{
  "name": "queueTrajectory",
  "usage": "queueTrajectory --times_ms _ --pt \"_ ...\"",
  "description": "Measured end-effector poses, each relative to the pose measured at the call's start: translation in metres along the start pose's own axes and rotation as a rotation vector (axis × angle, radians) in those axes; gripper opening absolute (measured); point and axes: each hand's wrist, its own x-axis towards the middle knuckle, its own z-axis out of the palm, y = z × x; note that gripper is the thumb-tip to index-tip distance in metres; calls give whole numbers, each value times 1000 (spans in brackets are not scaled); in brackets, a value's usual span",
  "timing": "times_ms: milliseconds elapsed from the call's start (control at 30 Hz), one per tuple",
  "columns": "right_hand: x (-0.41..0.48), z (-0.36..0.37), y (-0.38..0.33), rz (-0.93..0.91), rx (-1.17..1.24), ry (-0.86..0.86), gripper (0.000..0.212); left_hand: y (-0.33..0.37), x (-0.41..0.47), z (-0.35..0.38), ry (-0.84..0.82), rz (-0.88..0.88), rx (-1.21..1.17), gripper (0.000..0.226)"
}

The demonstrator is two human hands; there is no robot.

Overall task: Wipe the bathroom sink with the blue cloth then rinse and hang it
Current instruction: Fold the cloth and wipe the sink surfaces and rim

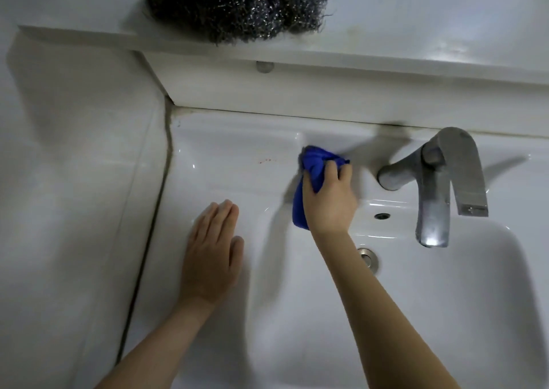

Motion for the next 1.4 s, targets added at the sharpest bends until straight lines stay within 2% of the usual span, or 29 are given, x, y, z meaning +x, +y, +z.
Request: queueTrajectory --times_ms 33,67,167,200,233,300,367,400,533,633,767,867,933,1167,1267,1400 --pt "0 -6 12 -38 -37 -22 34 0 0 0 1 2 5 53" --pt "5 -12 22 16 -63 -6 34 1 0 0 3 5 6 53" --pt "24 -17 24 307 -28 107 35 0 -1 2 22 12 2 52" --pt "24 -12 13 343 13 112 34 0 0 2 26 16 3 52" --pt "21 -6 1 319 50 90 33 -1 1 3 29 19 5 52" --pt "9 4 -14 124 81 2 33 -1 2 2 31 27 13 52" --pt "8 0 -3 -34 45 -74 35 0 1 2 31 32 13 53" --pt "13 -6 10 -47 -1 -63 35 1 1 1 33 34 12 53" --pt "27 -15 43 157 -79 150 34 0 1 2 42 17 -4 53" --pt "18 3 11 222 7 146 32 1 1 2 34 9 -7 53" --pt "-10 21 -12 7 198 85 30 2 1 1 7 -6 3 54" --pt "-21 27 6 -332 91 106 40 3 0 -1 0 -12 -2 54" --pt "-12 30 6 -488 39 112 41 2 1 -1 2 -18 2 53" --pt "21 49 -86 -1073 -78 105 35 -2 -3 7 -30 -27 26 55" --pt "27 37 -73 -1118 -132 112 33 -2 -4 6 -20 -23 33 55" --pt "30 9 -5 -941 -193 156 38 0 -2 5 3 -9 -23 55"
